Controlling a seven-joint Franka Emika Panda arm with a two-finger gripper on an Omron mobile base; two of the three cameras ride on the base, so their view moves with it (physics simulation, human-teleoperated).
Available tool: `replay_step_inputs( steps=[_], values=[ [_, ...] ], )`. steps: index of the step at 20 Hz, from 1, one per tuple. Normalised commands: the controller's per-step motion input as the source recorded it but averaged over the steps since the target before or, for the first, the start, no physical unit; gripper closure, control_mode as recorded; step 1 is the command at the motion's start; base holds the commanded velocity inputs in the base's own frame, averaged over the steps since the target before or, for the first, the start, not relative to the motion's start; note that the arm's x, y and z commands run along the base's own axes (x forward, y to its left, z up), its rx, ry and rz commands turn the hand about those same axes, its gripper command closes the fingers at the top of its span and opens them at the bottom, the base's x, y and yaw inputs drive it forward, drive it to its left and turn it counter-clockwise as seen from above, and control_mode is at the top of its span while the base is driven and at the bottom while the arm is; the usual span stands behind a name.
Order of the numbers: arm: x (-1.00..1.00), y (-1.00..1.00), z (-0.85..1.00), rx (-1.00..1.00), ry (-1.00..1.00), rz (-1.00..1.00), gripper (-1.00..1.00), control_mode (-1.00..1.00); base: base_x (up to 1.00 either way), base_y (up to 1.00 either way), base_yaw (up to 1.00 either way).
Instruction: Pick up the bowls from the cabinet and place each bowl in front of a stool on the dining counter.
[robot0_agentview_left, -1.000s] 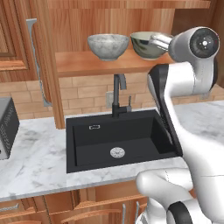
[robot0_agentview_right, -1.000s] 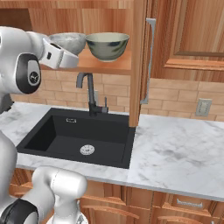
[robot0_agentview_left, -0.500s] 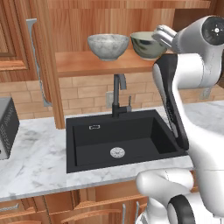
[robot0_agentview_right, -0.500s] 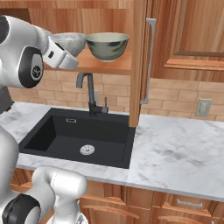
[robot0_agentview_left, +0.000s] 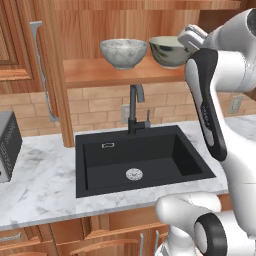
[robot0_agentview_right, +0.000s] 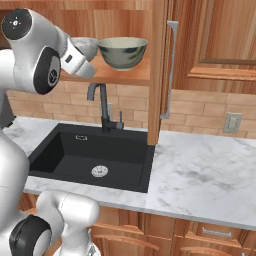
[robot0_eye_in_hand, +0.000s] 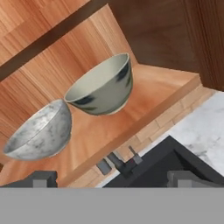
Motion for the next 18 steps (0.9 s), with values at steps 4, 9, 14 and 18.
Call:
replay_step_inputs(
  steps=[4,9,14,18],
  values=[
    [0.29,-0.02,0.0,0.0,0.09,0.09,-1.0,-1.0,0.0,0.0,0.0],
    [0.4,-0.01,-0.07,0.0,0.04,0.08,-1.0,-1.0,0.0,0.0,0.0],
    [0.47,-0.04,-0.13,0.0,0.0,0.01,-1.0,-1.0,0.0,0.0,0.0],
    [0.45,-0.09,-0.09,0.0,0.0,0.0,-1.0,-1.0,0.0,0.0,0.0]
  ],
)
